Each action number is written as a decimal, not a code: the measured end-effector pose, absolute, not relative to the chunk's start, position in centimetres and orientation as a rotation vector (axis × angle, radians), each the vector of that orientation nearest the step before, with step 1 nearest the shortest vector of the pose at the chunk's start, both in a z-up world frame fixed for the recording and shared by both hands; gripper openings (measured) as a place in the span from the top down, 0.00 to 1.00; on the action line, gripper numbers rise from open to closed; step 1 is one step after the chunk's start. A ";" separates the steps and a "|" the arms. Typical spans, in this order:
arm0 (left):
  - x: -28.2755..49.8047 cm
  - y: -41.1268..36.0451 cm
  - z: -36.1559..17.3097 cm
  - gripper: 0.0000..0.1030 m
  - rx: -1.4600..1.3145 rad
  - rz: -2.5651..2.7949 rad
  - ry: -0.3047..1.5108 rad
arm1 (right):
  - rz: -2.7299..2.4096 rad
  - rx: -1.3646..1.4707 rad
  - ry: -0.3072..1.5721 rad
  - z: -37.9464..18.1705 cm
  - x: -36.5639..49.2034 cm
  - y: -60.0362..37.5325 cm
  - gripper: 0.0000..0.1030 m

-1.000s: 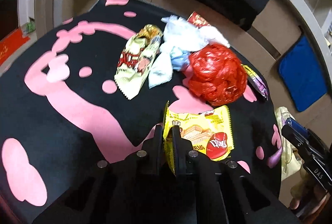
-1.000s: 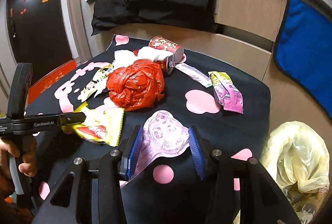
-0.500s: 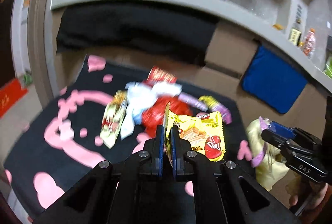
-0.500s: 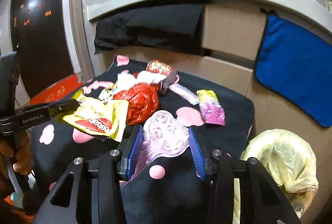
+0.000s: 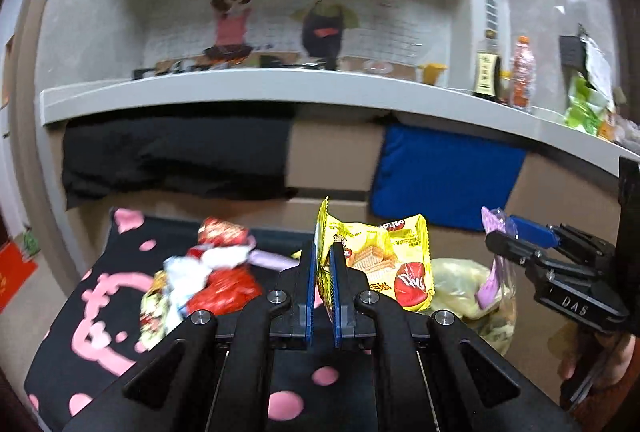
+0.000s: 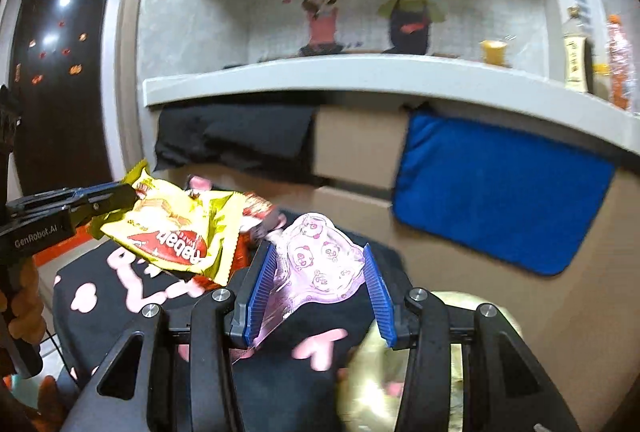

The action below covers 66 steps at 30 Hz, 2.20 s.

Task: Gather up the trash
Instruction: 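Carry both wrappers to the yellow trash bag and open both tools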

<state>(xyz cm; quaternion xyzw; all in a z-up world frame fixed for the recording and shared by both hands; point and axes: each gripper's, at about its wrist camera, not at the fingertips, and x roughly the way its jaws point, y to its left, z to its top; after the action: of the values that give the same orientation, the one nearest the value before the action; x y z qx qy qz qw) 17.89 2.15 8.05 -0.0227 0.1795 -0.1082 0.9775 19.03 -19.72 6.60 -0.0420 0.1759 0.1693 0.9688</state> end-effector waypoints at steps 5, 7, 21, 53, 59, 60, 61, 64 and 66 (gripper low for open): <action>19.5 -1.7 8.2 0.93 -0.034 -0.301 0.371 | 0.274 -0.067 0.332 7.9 18.8 -23.9 0.59; 20.5 -3.2 7.7 0.93 -0.029 -0.327 0.388 | 0.243 -0.061 0.329 7.9 18.8 -25.5 0.59; 27.6 -10.8 0.7 0.93 -0.017 -0.455 0.557 | 0.133 -0.018 0.452 2.8 22.2 -31.5 0.58; 30.8 -10.6 -1.8 0.66 -0.174 -0.521 0.652 | 0.091 0.036 0.551 -1.7 24.8 -34.1 0.58; 28.6 -6.5 -0.3 0.66 -0.120 -0.428 0.610 | 0.093 0.050 0.555 -1.7 25.5 -33.5 0.58; 28.0 -5.6 -0.2 0.66 -0.110 -0.412 0.608 | 0.098 0.051 0.560 -1.7 25.6 -33.4 0.58; 27.5 -4.6 -0.1 0.66 -0.104 -0.394 0.606 | 0.104 0.049 0.565 -1.7 25.7 -33.2 0.58; 26.4 -2.0 0.1 0.66 -0.114 -0.353 0.598 | 0.094 0.033 0.566 -1.5 25.7 -32.6 0.49; 25.6 0.2 0.5 0.66 -0.134 -0.321 0.584 | 0.097 0.036 0.551 -1.1 25.6 -32.2 0.46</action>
<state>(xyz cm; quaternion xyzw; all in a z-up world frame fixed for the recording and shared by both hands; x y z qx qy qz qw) 25.55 0.22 0.46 -0.0657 0.2865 -0.1575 0.9428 25.55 -32.24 -1.06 0.0179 0.2719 0.0477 0.9610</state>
